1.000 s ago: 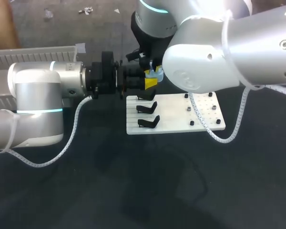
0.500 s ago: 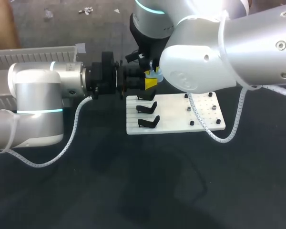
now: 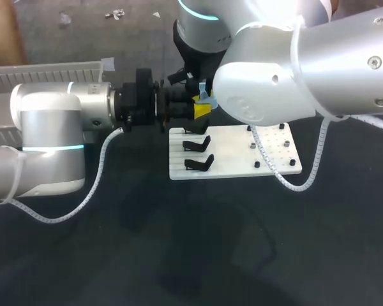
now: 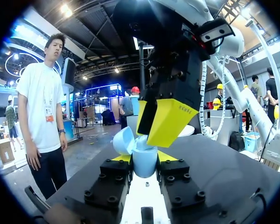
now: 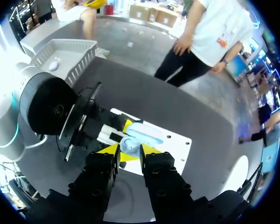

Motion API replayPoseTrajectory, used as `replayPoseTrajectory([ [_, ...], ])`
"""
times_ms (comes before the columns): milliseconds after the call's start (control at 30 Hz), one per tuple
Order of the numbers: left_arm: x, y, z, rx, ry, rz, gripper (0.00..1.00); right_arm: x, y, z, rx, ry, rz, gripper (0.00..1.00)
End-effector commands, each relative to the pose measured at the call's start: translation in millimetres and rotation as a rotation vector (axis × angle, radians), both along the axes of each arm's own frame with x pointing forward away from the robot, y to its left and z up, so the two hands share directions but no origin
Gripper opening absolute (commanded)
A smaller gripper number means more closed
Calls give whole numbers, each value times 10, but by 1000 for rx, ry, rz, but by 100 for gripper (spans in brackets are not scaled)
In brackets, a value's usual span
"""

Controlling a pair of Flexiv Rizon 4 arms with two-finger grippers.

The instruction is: Pick up each earbud case from the left stands, insert the matching earbuds, close the lid, and place the case in the box.

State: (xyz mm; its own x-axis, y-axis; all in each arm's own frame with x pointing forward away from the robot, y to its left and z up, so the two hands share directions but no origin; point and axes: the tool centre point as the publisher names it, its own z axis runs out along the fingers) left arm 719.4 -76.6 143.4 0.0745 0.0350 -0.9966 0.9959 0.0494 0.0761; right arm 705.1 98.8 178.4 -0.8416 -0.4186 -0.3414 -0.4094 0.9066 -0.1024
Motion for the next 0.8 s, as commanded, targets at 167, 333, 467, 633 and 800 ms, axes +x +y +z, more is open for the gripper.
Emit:
replayPoseTrajectory([
  [167,-17,0,-4,-3,-3,6,0,-11,21,75,10,-16,-1,24],
  [333,-17,0,-4,-3,-3,6,0,78,-7,244,35,-58,-9,26],
  [467,-17,0,-4,-3,-3,6,0,290,-50,264,39,-87,-33,31],
  [633,-17,0,-4,-3,-3,6,0,550,-68,230,48,-102,-51,34],
  [800,-17,0,-4,-3,-3,6,0,701,-93,101,54,-88,-76,33],
])
